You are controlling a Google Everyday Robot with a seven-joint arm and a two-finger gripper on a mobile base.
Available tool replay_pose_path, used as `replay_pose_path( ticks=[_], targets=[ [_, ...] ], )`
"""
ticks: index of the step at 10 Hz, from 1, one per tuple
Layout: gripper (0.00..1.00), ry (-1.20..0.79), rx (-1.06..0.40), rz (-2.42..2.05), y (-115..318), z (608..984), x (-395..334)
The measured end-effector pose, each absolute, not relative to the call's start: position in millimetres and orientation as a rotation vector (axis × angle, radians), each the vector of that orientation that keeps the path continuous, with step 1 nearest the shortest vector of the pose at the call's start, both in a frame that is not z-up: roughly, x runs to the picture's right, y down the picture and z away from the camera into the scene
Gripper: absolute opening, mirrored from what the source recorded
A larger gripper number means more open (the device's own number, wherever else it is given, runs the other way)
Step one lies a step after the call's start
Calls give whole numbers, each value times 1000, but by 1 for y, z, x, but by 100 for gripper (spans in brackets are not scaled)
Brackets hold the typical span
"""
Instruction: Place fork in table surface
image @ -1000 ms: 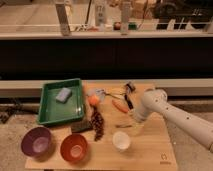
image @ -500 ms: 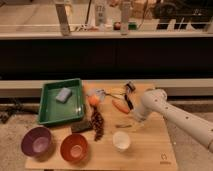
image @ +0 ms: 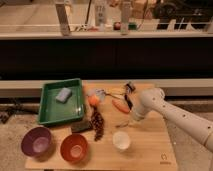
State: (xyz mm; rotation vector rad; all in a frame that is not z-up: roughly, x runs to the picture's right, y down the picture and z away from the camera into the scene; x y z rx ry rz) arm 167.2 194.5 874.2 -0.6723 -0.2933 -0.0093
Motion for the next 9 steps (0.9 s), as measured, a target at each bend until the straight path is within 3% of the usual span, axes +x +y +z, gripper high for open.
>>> replay_pose_path(
  ticks=[2, 4, 6, 9],
  targets=[
    [17, -294, -678, -18, 195, 875, 167],
    [15, -294, -680, -18, 195, 874, 167],
    [2, -300, -681, -24, 196, 875, 166],
    [0, -302, -680, -26, 195, 874, 166]
  ],
)
